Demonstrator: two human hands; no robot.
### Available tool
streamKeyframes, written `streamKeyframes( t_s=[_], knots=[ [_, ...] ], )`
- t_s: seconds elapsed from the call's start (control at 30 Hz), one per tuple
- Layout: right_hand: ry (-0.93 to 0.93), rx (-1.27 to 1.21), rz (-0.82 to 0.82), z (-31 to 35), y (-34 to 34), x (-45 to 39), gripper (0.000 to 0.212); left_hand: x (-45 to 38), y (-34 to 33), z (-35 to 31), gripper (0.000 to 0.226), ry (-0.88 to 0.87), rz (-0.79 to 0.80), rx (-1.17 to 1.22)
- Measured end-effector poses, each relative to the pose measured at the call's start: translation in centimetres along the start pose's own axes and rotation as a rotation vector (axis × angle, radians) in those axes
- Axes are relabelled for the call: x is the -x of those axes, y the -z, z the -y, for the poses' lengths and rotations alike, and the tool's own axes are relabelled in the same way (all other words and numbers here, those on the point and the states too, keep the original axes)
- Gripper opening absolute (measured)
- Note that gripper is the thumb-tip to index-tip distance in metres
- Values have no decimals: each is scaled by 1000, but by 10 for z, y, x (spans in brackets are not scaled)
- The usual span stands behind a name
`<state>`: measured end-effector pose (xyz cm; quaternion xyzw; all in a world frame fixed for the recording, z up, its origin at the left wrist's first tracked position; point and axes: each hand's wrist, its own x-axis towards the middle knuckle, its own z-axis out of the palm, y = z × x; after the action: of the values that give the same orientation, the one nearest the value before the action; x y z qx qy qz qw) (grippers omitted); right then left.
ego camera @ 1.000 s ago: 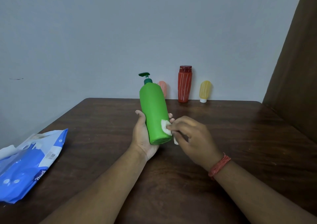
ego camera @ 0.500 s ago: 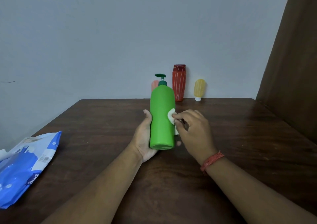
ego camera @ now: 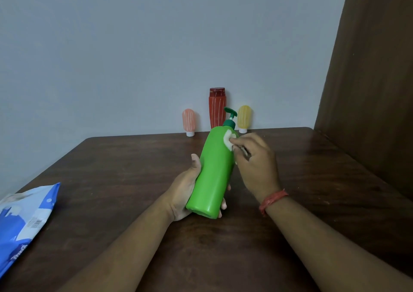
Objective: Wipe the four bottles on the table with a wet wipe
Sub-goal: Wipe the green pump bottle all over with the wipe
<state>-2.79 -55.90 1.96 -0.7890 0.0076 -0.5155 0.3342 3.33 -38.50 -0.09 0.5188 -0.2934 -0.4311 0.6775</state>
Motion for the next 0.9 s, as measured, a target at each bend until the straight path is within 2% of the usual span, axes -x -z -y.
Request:
streamKeyframes(
  t_s=[0.07, 0.17, 0.33, 0.47, 0.57, 0.63, 0.73, 0.77, 0.9],
  knots=[
    [29, 28, -19, 0, -3, -2, 21, 1, -1, -1, 87, 7, -11, -10],
    [-72, 36, -114, -5, 1, -11, 22, 1, -3, -1, 86, 31, -8, -53],
    [163, 114, 68, -4, 3, -5, 23, 0, -4, 0, 88, 43, -42, -89],
    [70, 224, -5, -9, 0, -13, 27, -2, -8, 1, 92, 28, -70, -141],
    [174, 295, 141, -1, -3, -9, 34, -2, -9, 0, 96, 25, -84, -155],
    [218, 328, 184, 0, 0, -11, 40, -2, -10, 0, 92, 25, -88, -159],
    [126, 394, 80, -7, 5, -19, 48, -1, -13, -1, 77, 17, -95, -204],
    [106, 394, 89, -7, 5, -20, 50, -1, -13, -1, 75, 13, -97, -212],
    [240, 344, 330, 0, 2, -17, 49, -1, -12, 0, 81, 14, -107, -197]
  ],
)
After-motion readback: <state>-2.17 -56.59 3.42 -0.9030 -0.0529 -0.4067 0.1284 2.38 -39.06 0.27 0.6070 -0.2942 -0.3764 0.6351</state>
